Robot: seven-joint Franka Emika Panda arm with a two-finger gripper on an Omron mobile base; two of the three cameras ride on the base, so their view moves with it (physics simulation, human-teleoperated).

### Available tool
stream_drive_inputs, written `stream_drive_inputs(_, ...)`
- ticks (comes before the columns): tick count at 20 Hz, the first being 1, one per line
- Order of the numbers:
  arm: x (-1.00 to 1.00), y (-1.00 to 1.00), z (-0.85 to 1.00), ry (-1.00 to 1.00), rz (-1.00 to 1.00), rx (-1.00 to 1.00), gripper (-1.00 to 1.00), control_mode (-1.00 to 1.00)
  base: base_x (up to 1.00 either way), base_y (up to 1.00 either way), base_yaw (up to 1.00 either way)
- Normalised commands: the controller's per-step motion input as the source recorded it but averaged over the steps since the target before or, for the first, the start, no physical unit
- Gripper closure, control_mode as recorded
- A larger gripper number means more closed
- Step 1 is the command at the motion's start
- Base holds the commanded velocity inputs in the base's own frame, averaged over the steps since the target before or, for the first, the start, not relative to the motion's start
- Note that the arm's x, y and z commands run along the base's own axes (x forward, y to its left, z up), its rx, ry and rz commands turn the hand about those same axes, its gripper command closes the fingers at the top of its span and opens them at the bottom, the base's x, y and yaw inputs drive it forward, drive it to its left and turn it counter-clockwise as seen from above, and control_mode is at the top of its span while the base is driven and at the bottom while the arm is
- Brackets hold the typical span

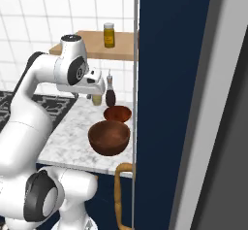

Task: Pick up the bowls on the counter and stack them on top of one another in the open cabinet. Place the smaller bowl on top of the larger bowl.

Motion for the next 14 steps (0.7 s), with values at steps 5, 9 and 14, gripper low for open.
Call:
stream_drive_inputs(5,-0.05,-0.28,-0.05,0.00,-0.18,0.01,-1.00,-1.00,0.00,0.00,0.00)
stream_drive_inputs(9,0.00,-0.56,-0.26,0.00,-0.23,0.08,-1.00,-1.00,0.00,0.00,0.00)
stream_drive_inputs(14,0.10,-0.63,-0.82,0.11,-0.20,0.03,-1.00,-1.00,0.00,0.00,0.00)
